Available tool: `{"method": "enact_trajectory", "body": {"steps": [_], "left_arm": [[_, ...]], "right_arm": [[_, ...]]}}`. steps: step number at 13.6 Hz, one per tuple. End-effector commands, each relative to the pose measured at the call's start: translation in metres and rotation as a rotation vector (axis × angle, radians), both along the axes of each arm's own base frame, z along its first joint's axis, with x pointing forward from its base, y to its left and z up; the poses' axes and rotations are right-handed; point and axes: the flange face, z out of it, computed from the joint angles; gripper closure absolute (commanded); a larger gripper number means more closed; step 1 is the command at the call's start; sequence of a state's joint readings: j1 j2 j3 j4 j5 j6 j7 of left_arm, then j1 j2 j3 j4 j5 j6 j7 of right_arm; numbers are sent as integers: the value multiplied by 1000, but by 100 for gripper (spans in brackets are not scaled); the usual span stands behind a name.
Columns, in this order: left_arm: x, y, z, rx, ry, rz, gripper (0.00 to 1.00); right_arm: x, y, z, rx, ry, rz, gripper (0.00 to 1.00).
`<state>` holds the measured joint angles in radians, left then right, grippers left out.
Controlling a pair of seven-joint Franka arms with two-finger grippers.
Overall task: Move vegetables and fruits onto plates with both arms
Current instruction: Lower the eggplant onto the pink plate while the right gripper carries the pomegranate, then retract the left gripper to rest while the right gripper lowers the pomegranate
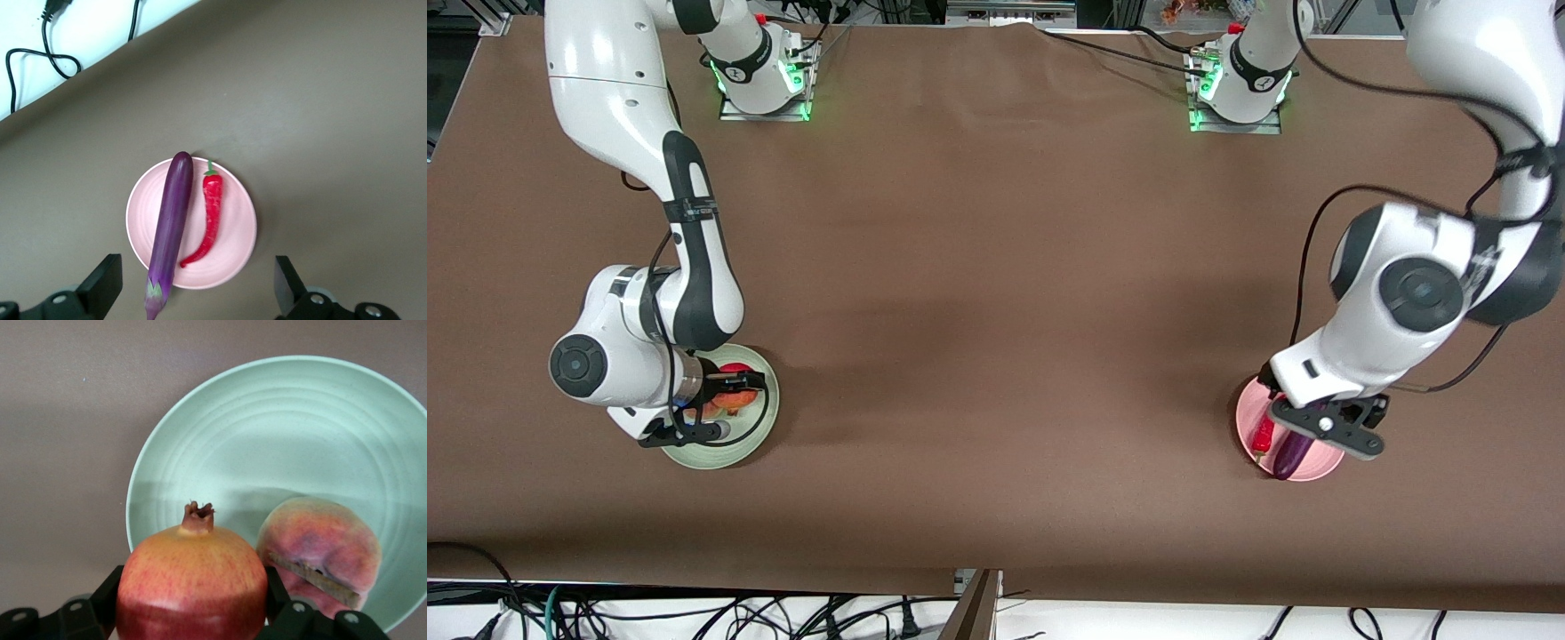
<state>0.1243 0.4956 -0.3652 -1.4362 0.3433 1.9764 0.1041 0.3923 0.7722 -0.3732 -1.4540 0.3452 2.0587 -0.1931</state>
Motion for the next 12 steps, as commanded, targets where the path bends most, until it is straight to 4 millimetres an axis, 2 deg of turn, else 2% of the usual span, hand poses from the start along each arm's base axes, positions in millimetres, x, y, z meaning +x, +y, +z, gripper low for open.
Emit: {"method": "enact_trajectory", "body": {"steps": [1, 4, 6, 7, 10, 12], "left_arm": [[-19, 3, 35, -46, 39, 35, 0], [-32, 27, 74, -110, 94, 121, 0], [-51, 52, 109, -107, 59, 182, 0], [-65, 66, 117, -120, 61, 220, 0], [-104, 120, 132, -106, 58, 327, 0], [-125, 126, 140, -137, 78, 350, 0]], "right_arm": [[0, -4, -25, -21, 1, -2, 64], [1, 3, -24, -24, -2, 18, 64], [2, 20, -22, -24, -23, 36, 64], [2, 27, -20, -24, -37, 46, 64], [3, 26, -19, -23, -40, 52, 64], [4, 20, -19, -25, -41, 51, 64]]}}
